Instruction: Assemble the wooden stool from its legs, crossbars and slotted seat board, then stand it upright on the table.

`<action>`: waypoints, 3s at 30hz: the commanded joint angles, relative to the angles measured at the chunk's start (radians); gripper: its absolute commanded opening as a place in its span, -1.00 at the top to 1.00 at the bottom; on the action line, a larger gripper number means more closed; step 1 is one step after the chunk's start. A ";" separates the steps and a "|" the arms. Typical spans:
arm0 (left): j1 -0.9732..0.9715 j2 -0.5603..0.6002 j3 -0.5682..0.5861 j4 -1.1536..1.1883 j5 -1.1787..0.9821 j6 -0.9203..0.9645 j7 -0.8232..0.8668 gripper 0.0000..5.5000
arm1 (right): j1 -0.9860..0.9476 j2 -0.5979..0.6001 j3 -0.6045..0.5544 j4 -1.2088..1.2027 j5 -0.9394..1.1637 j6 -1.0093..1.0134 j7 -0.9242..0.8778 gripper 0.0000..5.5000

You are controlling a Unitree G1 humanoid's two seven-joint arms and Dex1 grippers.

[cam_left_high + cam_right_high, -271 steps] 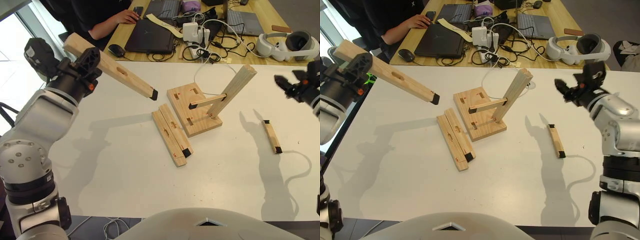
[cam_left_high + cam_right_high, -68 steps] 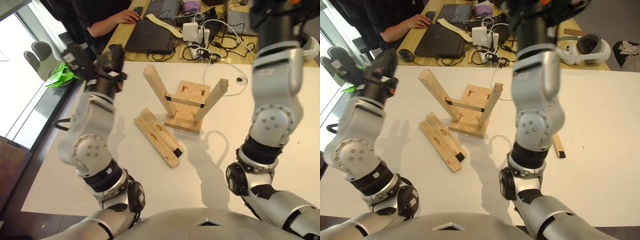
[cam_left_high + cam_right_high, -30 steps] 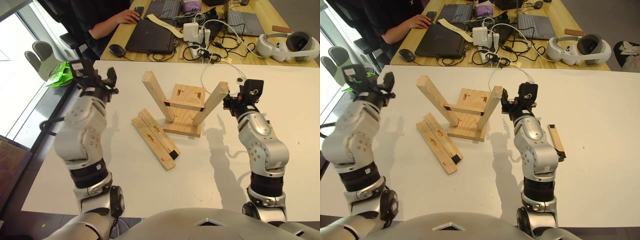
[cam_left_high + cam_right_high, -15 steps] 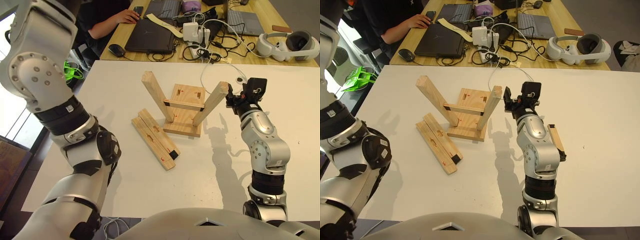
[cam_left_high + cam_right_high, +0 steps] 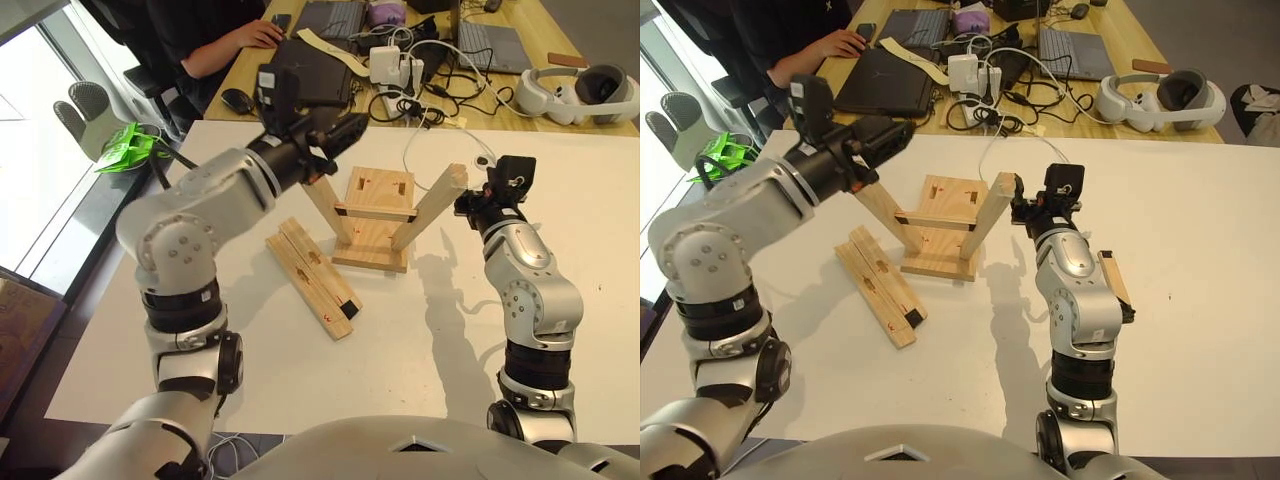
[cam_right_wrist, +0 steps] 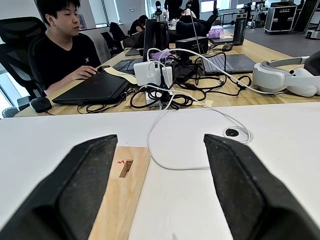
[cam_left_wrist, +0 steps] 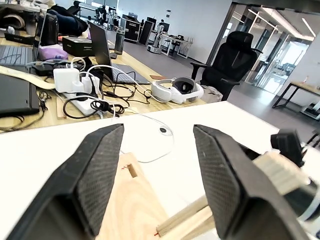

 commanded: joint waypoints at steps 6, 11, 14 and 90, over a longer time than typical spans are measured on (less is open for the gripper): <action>-0.001 -0.122 0.135 0.031 0.018 -0.052 0.137 0.07 | -0.011 -0.018 -0.023 -0.008 -0.001 0.012 0.015 -0.18; -0.071 -0.143 0.235 -0.042 -0.070 -0.061 0.217 0.07 | -0.023 -0.008 -0.047 -0.006 0.014 -0.025 0.021 -0.18; -0.076 -0.129 0.303 -0.057 -0.114 -0.078 0.254 0.07 | -0.019 -0.013 -0.043 0.007 0.002 -0.029 0.022 -0.18; 0.126 -0.300 0.365 -0.199 0.468 0.049 0.248 0.07 | -0.154 -0.375 0.212 0.452 -0.125 -0.252 0.952 -0.18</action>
